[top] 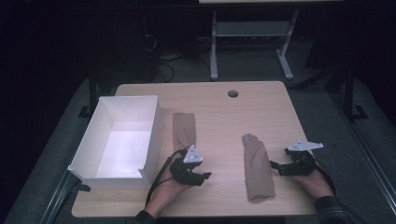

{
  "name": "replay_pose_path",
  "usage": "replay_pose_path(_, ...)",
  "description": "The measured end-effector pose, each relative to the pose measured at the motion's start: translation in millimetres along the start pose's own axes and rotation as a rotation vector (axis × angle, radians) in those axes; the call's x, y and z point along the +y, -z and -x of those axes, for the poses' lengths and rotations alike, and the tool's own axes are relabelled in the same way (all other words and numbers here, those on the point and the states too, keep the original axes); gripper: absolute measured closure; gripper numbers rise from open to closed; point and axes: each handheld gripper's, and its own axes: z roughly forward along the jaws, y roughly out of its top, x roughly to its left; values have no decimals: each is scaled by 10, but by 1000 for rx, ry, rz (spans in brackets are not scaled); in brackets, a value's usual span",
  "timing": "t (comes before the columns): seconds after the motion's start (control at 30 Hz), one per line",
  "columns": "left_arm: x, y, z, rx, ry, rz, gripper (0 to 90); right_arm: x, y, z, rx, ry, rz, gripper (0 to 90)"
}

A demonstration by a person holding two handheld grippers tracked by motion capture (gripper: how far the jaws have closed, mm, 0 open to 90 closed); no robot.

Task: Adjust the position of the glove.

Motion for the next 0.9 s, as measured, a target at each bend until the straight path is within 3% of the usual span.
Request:
replay_pose_path(0.07,24,8,-41,8,10,2,539,1,0,-1,-1,-1,-1,140)
replay_pose_path(0.13,86,19,-113,60,12,-13,578,2,-1,-3,0,-3,-1,138)
replay_pose_path(0.17,131,18,-192,69,37,-6,669,4,-3,-4,-1,-4,-3,136)
replay_pose_path(0.23,155,10,-238,83,53,-5,741,7,-6,-6,0,-5,-5,136)
replay_pose_path(0.27,182,0,-289,103,59,-9,741,7,-6,-6,0,-5,-5,136)
replay_pose_path(0.33,262,-46,-435,142,85,-5,834,11,-10,-4,1,-2,-4,136)
replay_pose_path(0.37,262,-46,-435,142,85,-5,840,11,-10,-4,1,-2,-4,136)
replay_pose_path(0.4,309,-96,-515,163,113,10,854,10,-10,-5,1,-3,-4,136)
replay_pose_path(0.47,332,-123,-555,179,116,6,885,11,-10,-4,1,-2,-4,136)
replay_pose_path(0.6,411,-235,-750,263,129,-40,895,12,-12,-7,2,-4,-3,136)
replay_pose_path(0.7,419,-278,-820,280,142,-46,896,14,-14,-7,4,-3,-3,136)
replay_pose_path(0.9,385,-455,-951,300,143,-105,897,16,-17,-7,6,-1,-3,136)
